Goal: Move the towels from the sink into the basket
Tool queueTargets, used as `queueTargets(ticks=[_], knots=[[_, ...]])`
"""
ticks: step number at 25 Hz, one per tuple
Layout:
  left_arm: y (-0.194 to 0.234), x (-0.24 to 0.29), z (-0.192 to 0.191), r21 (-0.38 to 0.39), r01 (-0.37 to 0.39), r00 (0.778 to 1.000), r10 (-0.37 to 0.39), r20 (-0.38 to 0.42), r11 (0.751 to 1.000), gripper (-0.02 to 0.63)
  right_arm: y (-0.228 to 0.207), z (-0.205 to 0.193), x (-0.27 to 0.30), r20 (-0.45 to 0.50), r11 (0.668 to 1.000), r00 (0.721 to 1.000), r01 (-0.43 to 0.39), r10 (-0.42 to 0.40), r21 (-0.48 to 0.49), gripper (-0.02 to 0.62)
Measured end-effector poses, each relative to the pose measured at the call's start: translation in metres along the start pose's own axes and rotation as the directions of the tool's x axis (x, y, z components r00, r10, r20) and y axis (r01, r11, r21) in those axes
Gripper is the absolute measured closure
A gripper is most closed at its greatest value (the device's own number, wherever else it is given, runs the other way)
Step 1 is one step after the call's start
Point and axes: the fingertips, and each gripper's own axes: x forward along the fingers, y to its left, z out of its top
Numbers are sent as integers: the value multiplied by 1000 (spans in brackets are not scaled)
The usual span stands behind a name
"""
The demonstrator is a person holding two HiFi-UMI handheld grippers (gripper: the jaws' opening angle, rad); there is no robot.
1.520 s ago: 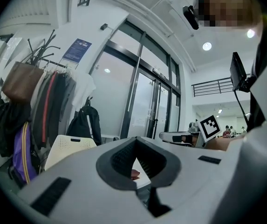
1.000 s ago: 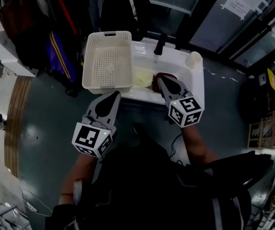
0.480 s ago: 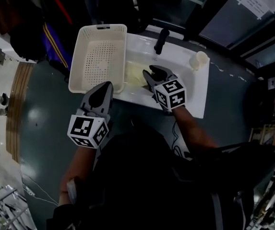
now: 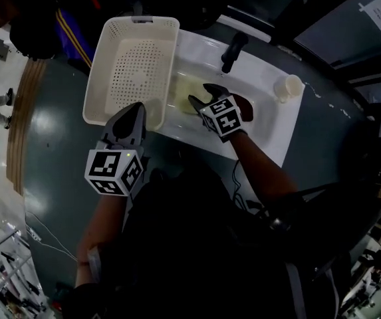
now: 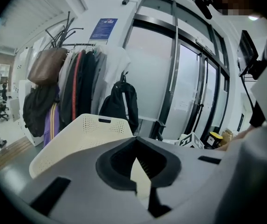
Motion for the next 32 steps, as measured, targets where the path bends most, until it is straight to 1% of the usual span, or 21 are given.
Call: queueTargets(ticks=[3, 8, 12, 15, 19, 23, 27, 28, 31, 32], knots=[[9, 6, -4, -28, -38, 999, 38, -11, 999, 603, -1, -12, 27, -58, 999, 998, -32, 31, -27, 325], [9, 20, -13, -44, -73, 996, 71, -49, 996, 603, -18, -42, 65, -145, 997, 988, -60, 54, -41, 307], [17, 25, -20, -75, -114, 992, 109, -65, 991, 603, -22, -62, 87, -216, 996, 974, -83, 71, -45, 284], [26, 27, -23, -75, -140, 988, 135, -76, 987, 603, -22, -71, 102, -253, 993, 964, -105, 88, -56, 258], [33, 26, -23, -71, -165, 985, 160, -68, 984, 603, -25, -85, 121, -289, 989, 954, -112, 81, -95, 255], [42, 20, -20, -64, -207, 978, 204, -52, 976, 603, -28, -98, 131, -322, 989, 945, -95, 54, -111, 258], [48, 15, -25, -68, -215, 975, 211, -64, 974, 603, -26, -102, 134, -332, 990, 943, -76, 31, -122, 293], [49, 15, -27, -68, -217, 975, 213, -67, 974, 603, -26, -101, 135, -330, 989, 944, -66, 20, -129, 310], [47, 14, -30, -76, -224, 973, 219, -74, 972, 603, -28, -100, 134, -315, 989, 949, -42, -6, -144, 425], [45, 14, -31, -76, -226, 973, 220, -75, 971, 603, -27, -99, 133, -310, 989, 951, -41, -6, -143, 439]])
